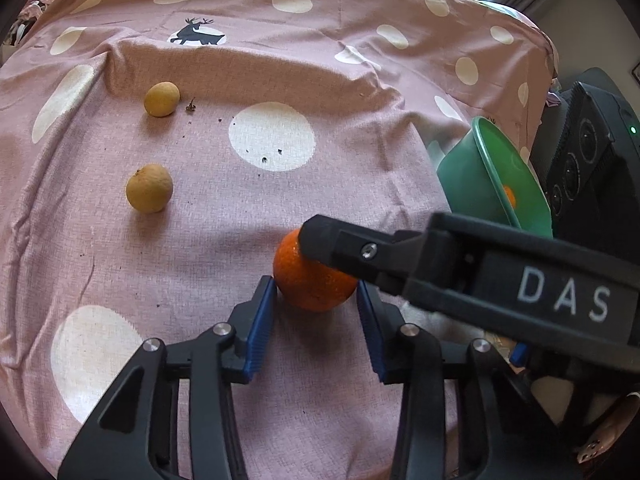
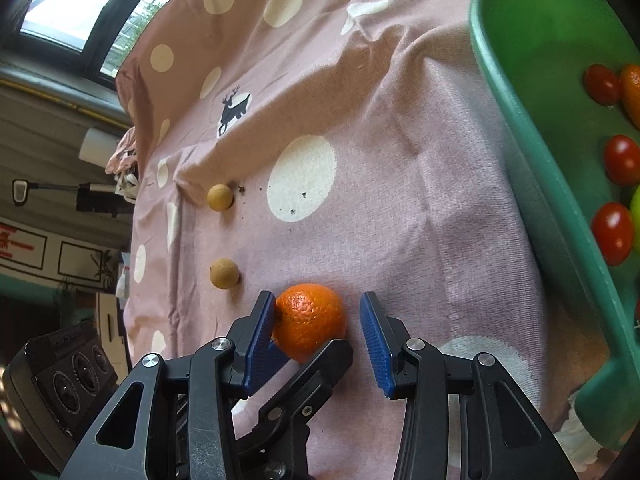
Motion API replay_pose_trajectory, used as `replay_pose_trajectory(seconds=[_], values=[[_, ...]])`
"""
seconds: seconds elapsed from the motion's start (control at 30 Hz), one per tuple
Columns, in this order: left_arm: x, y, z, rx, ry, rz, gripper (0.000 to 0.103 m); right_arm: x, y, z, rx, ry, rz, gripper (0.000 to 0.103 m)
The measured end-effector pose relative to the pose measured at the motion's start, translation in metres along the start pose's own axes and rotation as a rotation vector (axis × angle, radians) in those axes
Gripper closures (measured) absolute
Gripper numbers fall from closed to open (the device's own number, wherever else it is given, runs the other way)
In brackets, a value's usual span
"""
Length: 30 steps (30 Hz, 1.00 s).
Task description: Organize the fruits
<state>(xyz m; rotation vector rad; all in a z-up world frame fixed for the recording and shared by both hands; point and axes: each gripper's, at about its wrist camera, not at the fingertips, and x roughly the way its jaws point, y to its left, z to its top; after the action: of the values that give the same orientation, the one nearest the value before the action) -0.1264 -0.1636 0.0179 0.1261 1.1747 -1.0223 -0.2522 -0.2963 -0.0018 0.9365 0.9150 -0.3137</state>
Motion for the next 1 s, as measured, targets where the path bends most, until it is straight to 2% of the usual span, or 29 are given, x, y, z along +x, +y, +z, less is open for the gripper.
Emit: replay_pose_trajectory(seconds=[0.1,0.27,0.33,0.43,0.5,0.57,0.67,0.8,0.87,0.93,1.0], values=[[-0.004,-0.002,0.0,0.01,-0.018,0.002,0.064,-0.001,0.004,-0.002,-0.022,0.003,0.011,0.058],[-0.019,-0.011,0.001,0.043,-0.085,0.007,0.069,-0.013,0.014,-0.005,-0.065,-0.056,-0.009,0.058],[-0.029,-0.018,0.001,0.068,-0.122,-0.028,0.085,-0.023,0.021,-0.008,-0.095,-0.082,0.02,0.061],[-0.042,-0.028,0.002,0.108,-0.184,-0.03,0.085,-0.038,0.034,-0.012,-0.155,-0.146,-0.006,0.061],[-0.041,-0.026,0.003,0.108,-0.172,-0.036,0.084,-0.045,0.04,-0.015,-0.192,-0.184,-0.02,0.061],[-0.037,-0.021,0.004,0.084,-0.149,-0.043,0.084,-0.041,0.038,-0.013,-0.18,-0.154,-0.013,0.061],[-0.036,-0.019,0.003,0.089,-0.153,0.008,0.084,-0.035,0.033,-0.008,-0.141,-0.145,-0.042,0.062],[-0.037,-0.012,0.004,0.074,-0.138,0.031,0.08,-0.038,0.03,-0.005,-0.137,-0.167,-0.051,0.062],[-0.041,-0.004,0.006,0.061,-0.143,0.054,0.074,-0.04,0.03,-0.005,-0.137,-0.175,-0.05,0.062],[-0.044,0.007,0.009,0.035,-0.158,0.083,0.061,-0.042,0.029,-0.002,-0.135,-0.188,-0.043,0.062],[-0.044,0.02,0.013,0.004,-0.162,0.099,0.06,-0.044,0.029,0.002,-0.126,-0.211,-0.051,0.058]])
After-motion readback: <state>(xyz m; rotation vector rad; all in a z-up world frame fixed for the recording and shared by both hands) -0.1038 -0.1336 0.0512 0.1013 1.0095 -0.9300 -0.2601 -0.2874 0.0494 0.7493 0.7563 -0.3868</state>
